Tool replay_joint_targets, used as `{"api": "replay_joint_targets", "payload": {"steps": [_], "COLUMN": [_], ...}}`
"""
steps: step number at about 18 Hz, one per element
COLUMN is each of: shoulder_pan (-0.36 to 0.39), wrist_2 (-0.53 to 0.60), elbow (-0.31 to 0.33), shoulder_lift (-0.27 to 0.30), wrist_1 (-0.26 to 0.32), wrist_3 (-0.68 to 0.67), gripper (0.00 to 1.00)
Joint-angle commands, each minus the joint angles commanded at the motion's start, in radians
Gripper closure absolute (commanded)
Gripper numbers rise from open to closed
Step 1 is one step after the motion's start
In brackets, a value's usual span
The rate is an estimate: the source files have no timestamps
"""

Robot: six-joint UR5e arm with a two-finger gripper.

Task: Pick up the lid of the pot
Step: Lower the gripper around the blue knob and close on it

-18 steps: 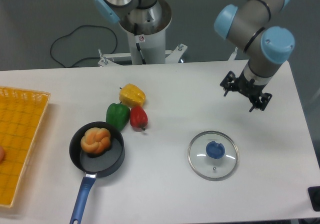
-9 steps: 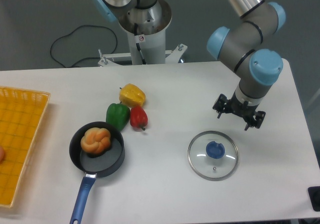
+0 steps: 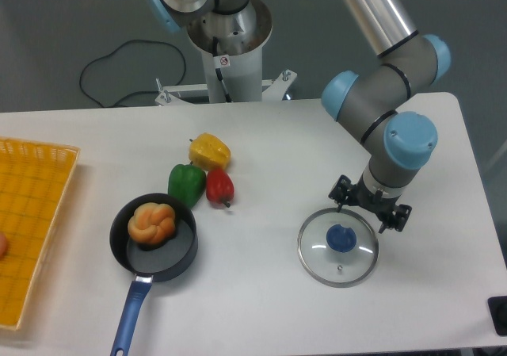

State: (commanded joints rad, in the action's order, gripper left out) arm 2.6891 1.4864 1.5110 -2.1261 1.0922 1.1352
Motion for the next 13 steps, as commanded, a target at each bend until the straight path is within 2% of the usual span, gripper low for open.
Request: {"api": "replay_joint_targets", "payload": {"steps": [6,9,13], "shoulder_pan": [-0.032,-0.037,-0.048], "wrist_2": [0.0,0.002,0.003], "elbow": [0.0,0.002,0.0], "shoulder_lift": [-0.011,-0.021,-0.029], "wrist_1": [-0.003,-0.037,-0.04], "wrist_3": [-0.052,-0.071,-0.074], "gripper": [0.0,0.0,0.0]}}
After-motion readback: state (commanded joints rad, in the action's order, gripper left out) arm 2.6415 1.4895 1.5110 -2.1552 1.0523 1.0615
